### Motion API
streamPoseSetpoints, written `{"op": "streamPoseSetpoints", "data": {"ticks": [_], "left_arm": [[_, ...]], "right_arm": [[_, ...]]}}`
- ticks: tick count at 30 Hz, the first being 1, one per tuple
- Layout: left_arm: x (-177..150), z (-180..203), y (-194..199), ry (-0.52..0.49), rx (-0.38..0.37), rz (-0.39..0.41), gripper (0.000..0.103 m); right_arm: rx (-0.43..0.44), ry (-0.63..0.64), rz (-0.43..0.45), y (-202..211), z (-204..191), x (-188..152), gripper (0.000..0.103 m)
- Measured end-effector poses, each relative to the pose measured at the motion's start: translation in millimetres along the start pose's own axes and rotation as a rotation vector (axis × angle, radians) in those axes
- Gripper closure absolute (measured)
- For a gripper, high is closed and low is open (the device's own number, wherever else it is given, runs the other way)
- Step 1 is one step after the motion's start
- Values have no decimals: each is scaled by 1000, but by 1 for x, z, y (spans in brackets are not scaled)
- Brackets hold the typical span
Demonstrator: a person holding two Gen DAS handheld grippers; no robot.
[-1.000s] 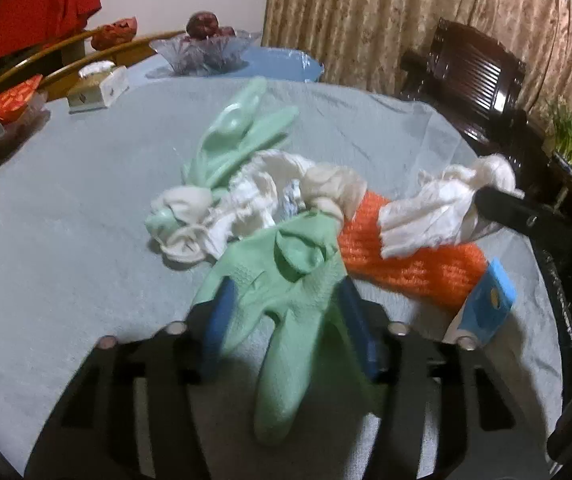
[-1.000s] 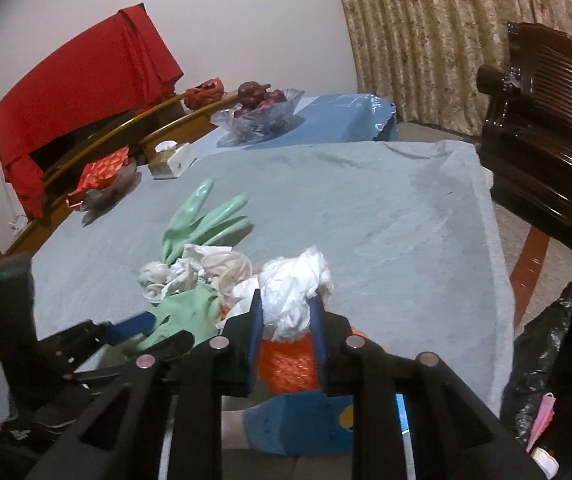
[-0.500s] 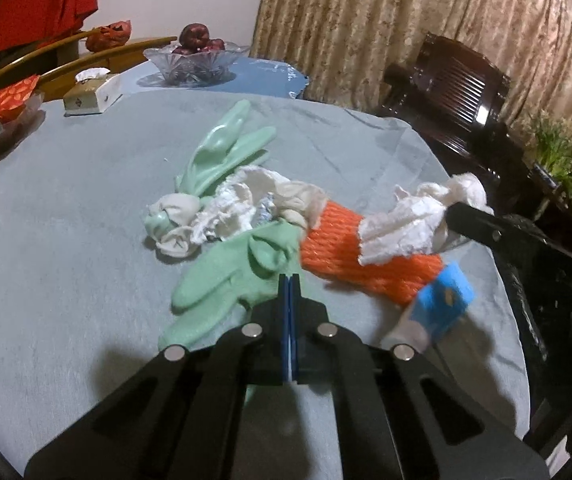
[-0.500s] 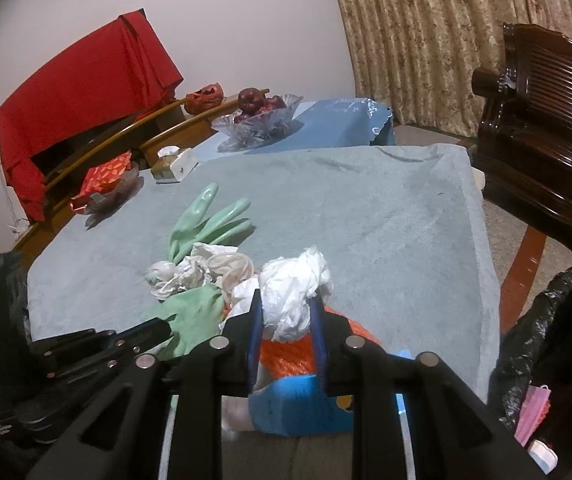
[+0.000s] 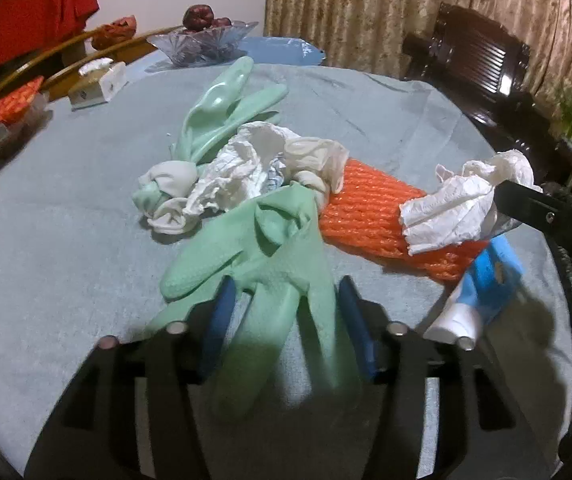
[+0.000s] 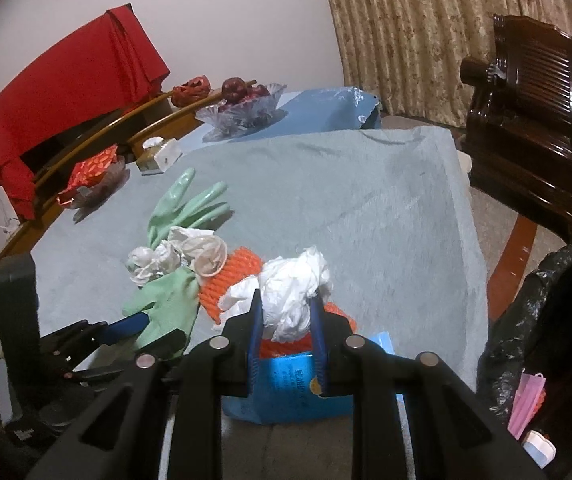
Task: Collect trash
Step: 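Grasp the white tissues with the right tool while the left tool grasps the green glove, then carry the glove and tissues over the bin and open both tools to drop them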
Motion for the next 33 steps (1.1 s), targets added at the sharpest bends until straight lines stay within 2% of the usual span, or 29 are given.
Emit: {"op": "streamPoseSetpoints", "data": {"ticks": [1,3,7,16,26,33], "left_arm": [[0,-2,2,19,-2,8,81],[1,-8,7,60,-16,26,90],[5,-8,27,67,-23,73,96],[7,10,67,66,-70,119,97],[36,16,113,63,-59,250,98],[40,30,128,45,-79,270,98]], "right_arm": [[1,0,-1,0,0,-1,81],[3,1,-3,0,-1,-2,81],[3,7,3,3,-2,-2,81],[6,5,53,27,-1,11,81],[14,11,107,59,-3,26,81],[18,17,137,80,-5,31,81]]}}
Point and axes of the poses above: each gripper's, at about its wrist camera, not at the fingertips, and y roughly against the way its jaws point, z to its right, x to its top, the point moved 8 cm from there along -y, roughly the way its jaws point, and after that the axes turned 13 degrees about -x, right-handed, at the moved point
